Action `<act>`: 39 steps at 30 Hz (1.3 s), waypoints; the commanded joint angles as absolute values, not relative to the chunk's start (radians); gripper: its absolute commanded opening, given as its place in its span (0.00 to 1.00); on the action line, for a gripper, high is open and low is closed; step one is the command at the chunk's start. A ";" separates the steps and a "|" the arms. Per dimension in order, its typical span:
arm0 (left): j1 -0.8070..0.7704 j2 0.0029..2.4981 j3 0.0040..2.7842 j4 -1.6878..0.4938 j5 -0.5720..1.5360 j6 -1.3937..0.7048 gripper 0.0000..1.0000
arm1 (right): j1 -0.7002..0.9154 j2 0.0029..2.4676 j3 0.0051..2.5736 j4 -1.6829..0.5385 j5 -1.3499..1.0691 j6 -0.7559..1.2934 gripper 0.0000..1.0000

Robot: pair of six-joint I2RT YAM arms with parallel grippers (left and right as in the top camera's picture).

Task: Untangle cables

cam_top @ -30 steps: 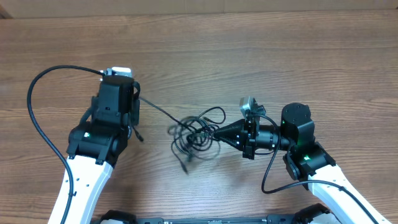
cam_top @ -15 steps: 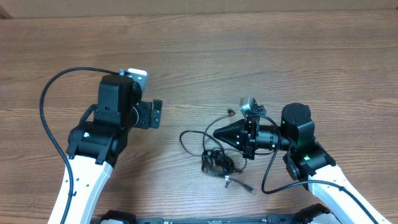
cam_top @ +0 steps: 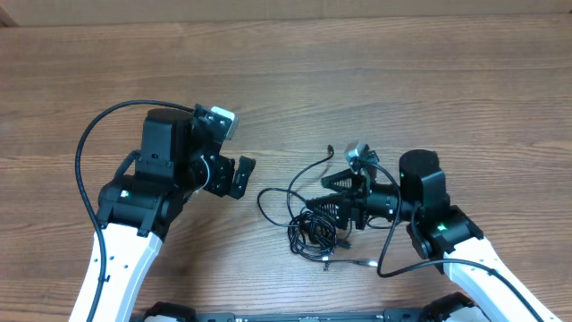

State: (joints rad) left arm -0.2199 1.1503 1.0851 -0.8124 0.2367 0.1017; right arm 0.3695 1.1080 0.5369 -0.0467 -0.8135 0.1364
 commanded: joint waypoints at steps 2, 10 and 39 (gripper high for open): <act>-0.210 1.152 1.084 -0.812 0.251 0.120 1.00 | 0.364 1.096 0.545 -0.183 -0.613 -0.033 0.91; -0.210 1.153 1.084 -0.791 0.251 0.120 0.99 | 0.364 1.116 0.542 -0.386 -0.566 -0.259 1.00; -0.210 1.216 1.084 -0.744 0.253 0.120 1.00 | 0.365 1.336 0.527 -0.368 -0.871 -0.308 0.95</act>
